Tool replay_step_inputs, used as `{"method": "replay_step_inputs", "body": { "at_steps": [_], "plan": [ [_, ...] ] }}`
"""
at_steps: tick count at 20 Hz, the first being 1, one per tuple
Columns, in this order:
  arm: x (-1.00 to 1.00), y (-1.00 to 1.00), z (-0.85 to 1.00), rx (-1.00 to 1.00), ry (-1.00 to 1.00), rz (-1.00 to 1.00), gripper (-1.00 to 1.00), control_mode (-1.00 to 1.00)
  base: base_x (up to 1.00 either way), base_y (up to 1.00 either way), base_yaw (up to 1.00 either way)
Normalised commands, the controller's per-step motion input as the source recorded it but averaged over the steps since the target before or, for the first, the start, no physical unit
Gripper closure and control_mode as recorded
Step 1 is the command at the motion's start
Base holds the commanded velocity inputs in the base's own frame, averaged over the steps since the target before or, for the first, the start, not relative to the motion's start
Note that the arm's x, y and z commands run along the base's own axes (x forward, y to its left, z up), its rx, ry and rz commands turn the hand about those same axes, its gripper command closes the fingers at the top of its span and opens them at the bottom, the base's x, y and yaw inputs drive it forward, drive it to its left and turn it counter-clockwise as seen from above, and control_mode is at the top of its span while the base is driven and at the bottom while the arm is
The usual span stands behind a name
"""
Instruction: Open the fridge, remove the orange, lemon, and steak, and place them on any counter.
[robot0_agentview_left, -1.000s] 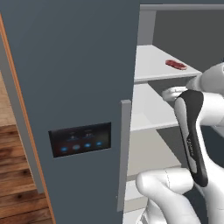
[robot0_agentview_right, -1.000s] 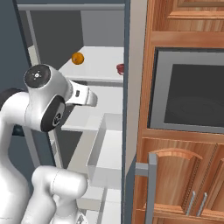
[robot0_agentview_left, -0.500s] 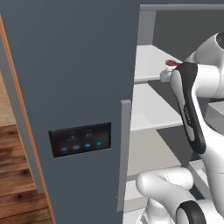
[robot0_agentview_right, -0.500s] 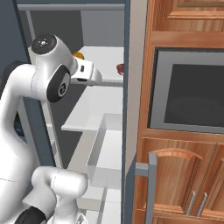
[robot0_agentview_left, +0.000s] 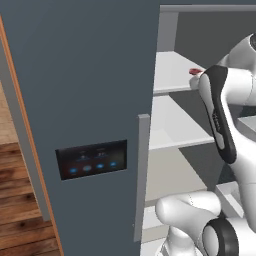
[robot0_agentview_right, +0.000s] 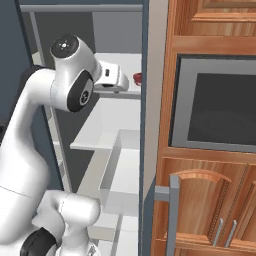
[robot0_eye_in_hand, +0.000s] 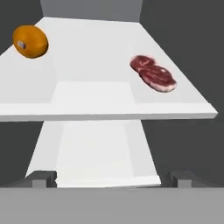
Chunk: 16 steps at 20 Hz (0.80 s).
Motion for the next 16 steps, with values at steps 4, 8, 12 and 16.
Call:
{"method": "replay_step_inputs", "body": {
  "at_steps": [4,8,12,16],
  "plan": [
    [0.23,-0.29,0.0,-0.03,-0.12,0.0,-1.0,-1.0,0.0,0.0,0.0],
    [0.54,-0.09,0.0,-0.01,-0.07,0.0,-1.0,-1.0,0.0,0.0,0.0],
    [0.67,-0.07,0.0,0.0,-0.02,0.0,-1.0,-1.0,0.0,0.0,0.0],
    [0.71,-0.04,0.0,0.0,0.0,-0.01,-1.0,-1.0,0.0,0.0,0.0]
  ]
}}
